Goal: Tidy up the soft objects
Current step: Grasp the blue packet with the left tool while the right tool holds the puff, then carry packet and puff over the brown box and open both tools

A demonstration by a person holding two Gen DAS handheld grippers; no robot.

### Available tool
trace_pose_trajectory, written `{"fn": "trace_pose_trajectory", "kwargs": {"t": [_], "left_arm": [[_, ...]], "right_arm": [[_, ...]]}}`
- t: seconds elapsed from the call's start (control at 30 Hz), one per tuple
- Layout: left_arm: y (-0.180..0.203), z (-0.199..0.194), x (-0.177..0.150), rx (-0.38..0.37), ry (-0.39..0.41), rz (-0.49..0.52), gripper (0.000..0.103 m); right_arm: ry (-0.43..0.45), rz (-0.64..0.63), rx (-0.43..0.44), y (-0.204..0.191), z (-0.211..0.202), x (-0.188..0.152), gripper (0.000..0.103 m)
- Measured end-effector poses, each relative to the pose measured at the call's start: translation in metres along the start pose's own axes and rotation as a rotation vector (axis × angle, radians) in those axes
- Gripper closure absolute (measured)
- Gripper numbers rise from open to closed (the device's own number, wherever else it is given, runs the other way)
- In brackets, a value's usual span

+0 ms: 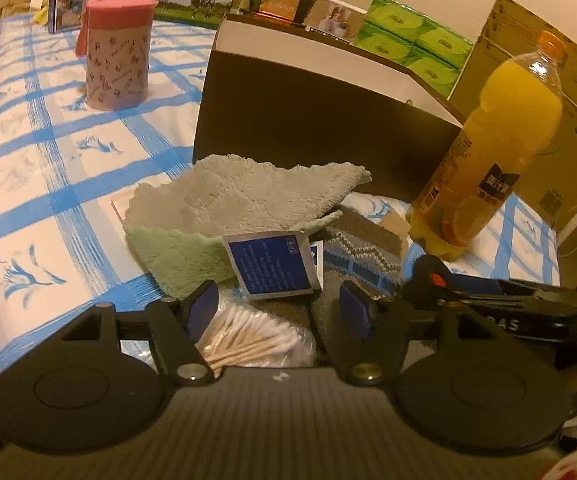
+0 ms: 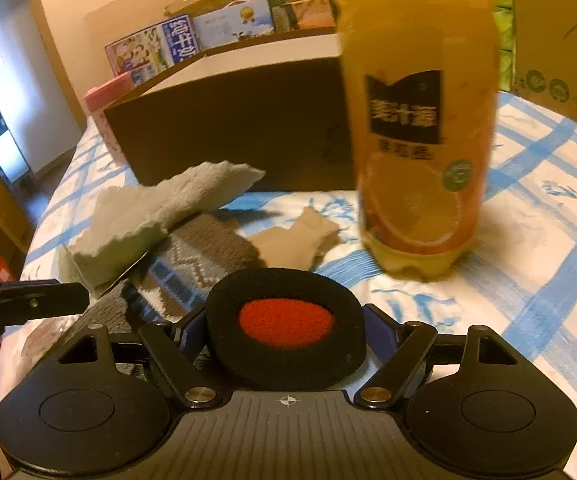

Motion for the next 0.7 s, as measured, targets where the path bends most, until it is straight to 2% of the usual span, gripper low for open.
{"fn": "trace_pose_trajectory", "kwargs": {"t": [0.2, 0.33, 0.7], "left_arm": [[-0.006, 0.018, 0.005, -0.001, -0.01, -0.059, 0.041], [-0.009, 0.024, 0.006, -0.019, -0.012, -0.095, 0.058], [0.004, 0.002, 0.006, -0.022, 0.046, -0.034, 0.062]], "right_arm": [[0.013, 0.037, -0.011, 0.013, -0.008, 0.0, 0.024], [0.012, 0.053, -0.016, 0.019, -0.012, -0.003, 0.024], [0.044, 0.062, -0.002, 0.02, -0.034, -0.003, 0.024]]}}
Point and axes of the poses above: each gripper's, at about its wrist camera, not at the fingertips, and z roughly the way its jaws point, y to its right, x to its top, the point moved 1 cm from there along z, roughly the way its jaws point
